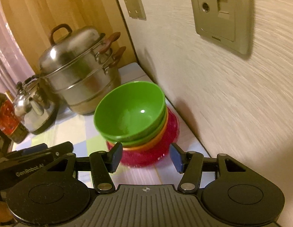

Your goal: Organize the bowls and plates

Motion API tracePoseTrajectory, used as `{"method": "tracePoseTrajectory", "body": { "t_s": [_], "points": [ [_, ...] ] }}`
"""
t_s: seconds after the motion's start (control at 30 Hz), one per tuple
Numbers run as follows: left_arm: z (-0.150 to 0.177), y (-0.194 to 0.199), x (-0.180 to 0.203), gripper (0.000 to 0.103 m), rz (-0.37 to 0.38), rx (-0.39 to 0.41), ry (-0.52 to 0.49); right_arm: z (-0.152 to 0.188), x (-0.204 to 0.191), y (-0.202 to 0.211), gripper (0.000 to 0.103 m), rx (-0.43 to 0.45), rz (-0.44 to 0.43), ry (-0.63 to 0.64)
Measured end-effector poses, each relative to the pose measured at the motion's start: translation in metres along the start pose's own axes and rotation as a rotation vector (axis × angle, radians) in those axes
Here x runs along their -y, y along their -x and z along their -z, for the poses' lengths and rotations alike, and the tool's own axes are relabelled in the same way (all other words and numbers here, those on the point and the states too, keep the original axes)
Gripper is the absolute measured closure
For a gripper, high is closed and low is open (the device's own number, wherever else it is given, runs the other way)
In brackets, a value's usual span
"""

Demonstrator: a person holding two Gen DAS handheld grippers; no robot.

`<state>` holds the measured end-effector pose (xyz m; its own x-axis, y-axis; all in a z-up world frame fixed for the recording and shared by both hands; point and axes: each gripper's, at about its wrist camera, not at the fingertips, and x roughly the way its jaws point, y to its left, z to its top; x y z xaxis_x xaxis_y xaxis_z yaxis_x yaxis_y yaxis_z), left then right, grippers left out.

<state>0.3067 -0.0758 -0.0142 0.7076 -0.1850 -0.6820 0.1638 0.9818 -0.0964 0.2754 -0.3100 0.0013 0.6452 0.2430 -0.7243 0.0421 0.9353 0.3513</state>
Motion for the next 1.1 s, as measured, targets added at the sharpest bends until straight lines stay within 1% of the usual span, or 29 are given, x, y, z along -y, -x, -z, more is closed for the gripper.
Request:
{"method": "tracePoseTrajectory", "body": {
  "t_s": [0.07,0.27,0.57,0.8,0.87,1.1],
  "points": [
    [0.008,0.011,0.000,0.032,-0.011,0.005,0.001,0.007,-0.001,0.007,0.048,0.002,-0.002,0.009],
    [0.030,0.039,0.001,0.032,-0.011,-0.006,0.016,0.029,-0.006,0.025,0.048,-0.013,-0.010,0.035],
    [0.062,0.082,0.008,0.033,-0.015,-0.007,0.050,0.063,-0.013,0.063,0.048,-0.007,0.000,0.054],
    [0.093,0.113,0.013,0.034,-0.066,0.002,0.069,0.094,-0.020,0.092,0.048,-0.016,0.017,0.071],
    [0.100,0.122,0.013,0.034,-0.068,0.002,0.076,0.103,-0.021,0.098,0.048,-0.021,0.020,0.074],
    [0.113,0.146,0.019,0.033,-0.069,0.027,0.064,0.122,-0.024,0.121,0.048,0.013,0.034,0.090]
  ]
}}
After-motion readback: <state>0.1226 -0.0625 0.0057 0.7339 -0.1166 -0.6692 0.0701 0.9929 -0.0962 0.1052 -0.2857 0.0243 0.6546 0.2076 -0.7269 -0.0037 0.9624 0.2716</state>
